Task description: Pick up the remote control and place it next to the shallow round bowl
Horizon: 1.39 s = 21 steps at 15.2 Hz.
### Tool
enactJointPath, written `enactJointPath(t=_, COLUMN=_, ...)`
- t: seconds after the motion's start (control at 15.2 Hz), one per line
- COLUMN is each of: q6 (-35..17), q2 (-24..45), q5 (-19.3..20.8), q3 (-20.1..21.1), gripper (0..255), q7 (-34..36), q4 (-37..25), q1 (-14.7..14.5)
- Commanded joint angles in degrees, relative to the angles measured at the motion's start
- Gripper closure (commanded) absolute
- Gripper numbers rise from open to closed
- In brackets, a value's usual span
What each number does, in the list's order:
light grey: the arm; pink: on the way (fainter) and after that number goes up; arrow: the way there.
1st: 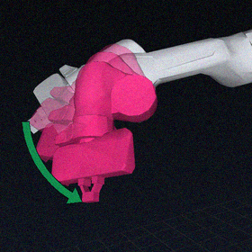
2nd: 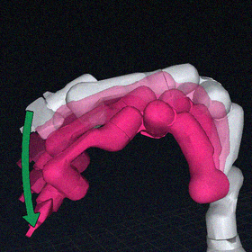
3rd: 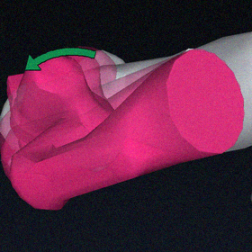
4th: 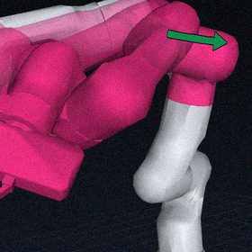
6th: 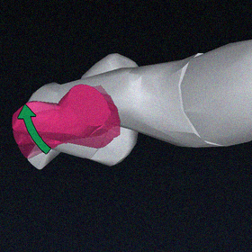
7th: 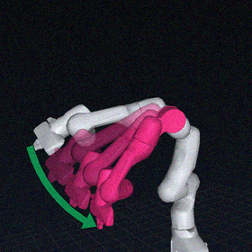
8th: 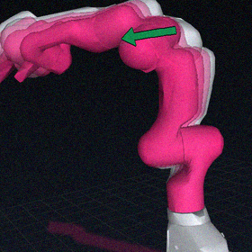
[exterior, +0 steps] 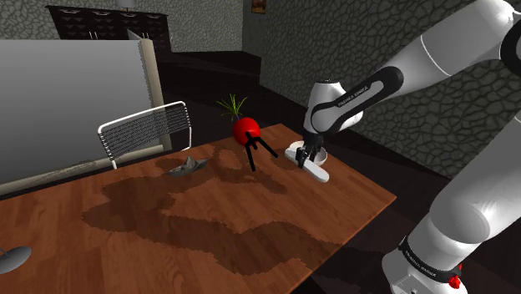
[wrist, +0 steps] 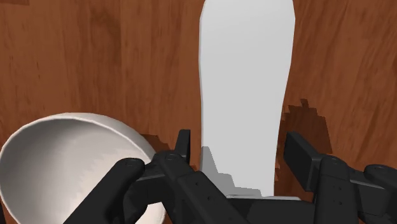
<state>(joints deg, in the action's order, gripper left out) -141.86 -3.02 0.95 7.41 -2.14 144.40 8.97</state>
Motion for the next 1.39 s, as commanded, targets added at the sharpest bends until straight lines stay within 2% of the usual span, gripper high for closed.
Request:
enactJointPath(t=0.0, q6=-1.8, q2=1.33, q5=0.32, q3=-0.02, gripper=255, q7=0.19, q4=0.42, q1=0.07)
enactJointPath(t=0.99, q6=-14.18, q2=13.06, q5=4.24, q3=-0.84, gripper=255, q7=3.17, q4=1.22, q1=-0.12)
enactJointPath(t=1.32, q6=-14.78, q2=13.71, q5=4.49, q3=-0.97, gripper=255, q7=3.36, q4=1.17, q1=-0.2)
